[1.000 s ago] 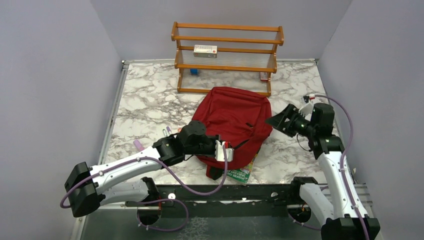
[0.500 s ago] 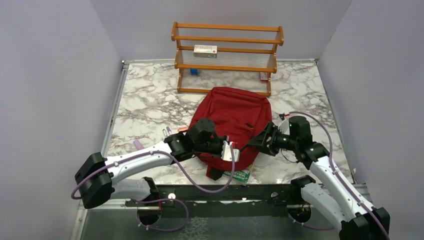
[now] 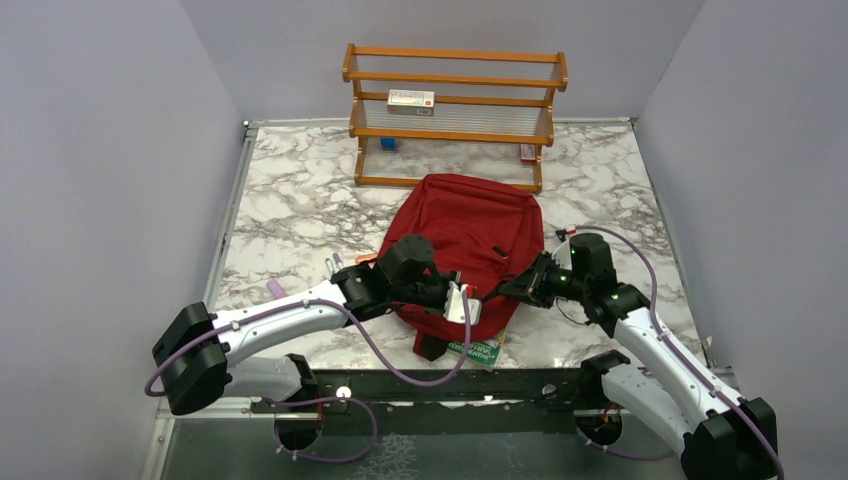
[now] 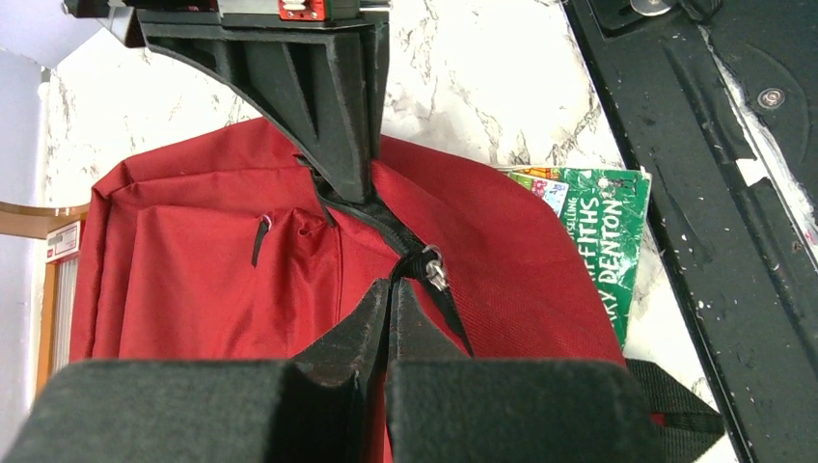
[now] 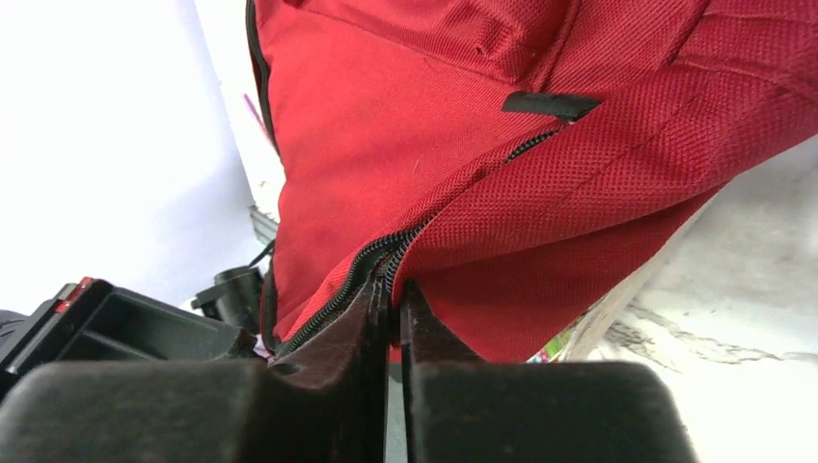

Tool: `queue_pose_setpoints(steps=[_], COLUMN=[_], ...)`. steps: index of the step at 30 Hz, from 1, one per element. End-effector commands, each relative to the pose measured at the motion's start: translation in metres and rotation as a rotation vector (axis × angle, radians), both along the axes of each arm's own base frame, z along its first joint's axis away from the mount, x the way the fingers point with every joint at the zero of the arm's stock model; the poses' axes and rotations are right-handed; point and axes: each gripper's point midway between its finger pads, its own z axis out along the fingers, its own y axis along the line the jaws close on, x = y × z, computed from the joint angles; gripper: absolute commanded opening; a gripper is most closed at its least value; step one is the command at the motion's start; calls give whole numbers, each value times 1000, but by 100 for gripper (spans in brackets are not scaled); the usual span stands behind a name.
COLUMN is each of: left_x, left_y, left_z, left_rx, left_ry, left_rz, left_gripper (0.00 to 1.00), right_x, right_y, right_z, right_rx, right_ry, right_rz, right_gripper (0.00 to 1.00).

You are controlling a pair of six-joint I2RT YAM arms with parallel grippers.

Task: Pack the student bag
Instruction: Unzip the student bag at the center of the board.

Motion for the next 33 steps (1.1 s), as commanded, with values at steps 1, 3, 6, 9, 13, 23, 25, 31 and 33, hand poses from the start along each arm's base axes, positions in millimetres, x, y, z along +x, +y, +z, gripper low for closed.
queue_pose_setpoints(steps=[1,3,6,9,13,23,25,31,33], left_x=[-8,-9,-11,-9,2,32,34,36,35], left_y=[8,14,23,33,50,86,88,88,89], left_z=[11,10,12,15,13,-21,-24,-16,-12], left_rx=[-5,8,14,11,23,175,188,174,160], left_ry=[-15,-12,-5,-12,-53,-125,-132,-153,-162], left_rz=[-24,-12,12,63,158,368,377,381,377], left_gripper=[0,0,0,0,0,0,0,0,0], right_x=[24,32,43,51,57,55,56,57,58], right_y=[-13,-18,-29,-38,-45,-71,-83,-102,-107], right_z=[17,25,36,45,49,53,53,58,59], right_rx=[-65,-91,-143,-187,-237,-381,-437,-542,-575], right_ry=[-112,-152,-196,-228,-252,-277,-283,-305,-308], right_rz=[-102,-137,-196,-234,-252,-297,-327,-360,-365], right_gripper=[6,1,1,1,0,0,0,1,1])
